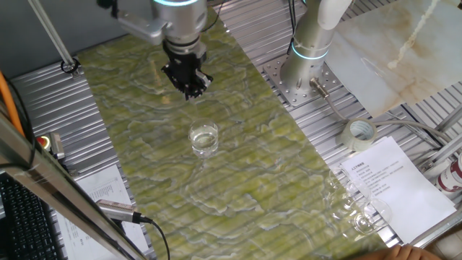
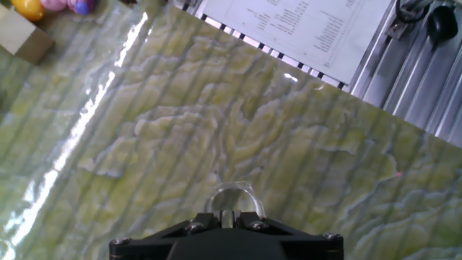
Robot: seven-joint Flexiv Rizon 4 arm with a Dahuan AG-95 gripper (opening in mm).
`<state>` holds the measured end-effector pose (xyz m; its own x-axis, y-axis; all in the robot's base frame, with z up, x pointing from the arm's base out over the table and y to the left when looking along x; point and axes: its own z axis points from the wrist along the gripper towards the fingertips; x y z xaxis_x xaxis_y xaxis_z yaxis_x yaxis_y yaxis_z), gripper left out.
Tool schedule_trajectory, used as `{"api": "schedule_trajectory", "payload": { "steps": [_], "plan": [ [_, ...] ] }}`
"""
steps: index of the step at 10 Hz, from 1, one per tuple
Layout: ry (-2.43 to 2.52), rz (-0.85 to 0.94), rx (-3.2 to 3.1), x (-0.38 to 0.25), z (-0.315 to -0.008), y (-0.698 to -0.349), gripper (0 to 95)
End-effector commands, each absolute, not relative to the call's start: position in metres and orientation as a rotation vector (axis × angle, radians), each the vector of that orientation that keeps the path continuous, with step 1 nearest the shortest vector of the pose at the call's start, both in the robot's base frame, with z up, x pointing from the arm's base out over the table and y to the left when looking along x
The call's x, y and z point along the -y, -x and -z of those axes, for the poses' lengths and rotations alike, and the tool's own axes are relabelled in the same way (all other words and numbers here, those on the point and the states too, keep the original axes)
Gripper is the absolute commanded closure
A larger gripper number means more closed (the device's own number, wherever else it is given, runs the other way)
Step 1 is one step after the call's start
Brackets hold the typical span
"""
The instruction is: Stir the beaker with a glass rod
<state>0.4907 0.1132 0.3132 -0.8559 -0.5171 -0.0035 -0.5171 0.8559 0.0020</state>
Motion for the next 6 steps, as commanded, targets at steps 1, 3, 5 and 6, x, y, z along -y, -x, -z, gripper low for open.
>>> {"api": "schedule_trajectory", "payload": {
  "steps": [1, 3, 5, 6],
  "plan": [
    [0.714, -0.207, -2.970, -0.1138, -0.3155, -0.4893, 95.0],
    [0.714, -0.247, -2.934, -0.1165, -0.3193, -0.4919, 95.0],
    [0.778, -0.216, -2.875, -0.1184, -0.3213, -0.4937, 95.0],
    [0.811, -0.192, -2.864, -0.1186, -0.3215, -0.4940, 95.0]
  ]
}}
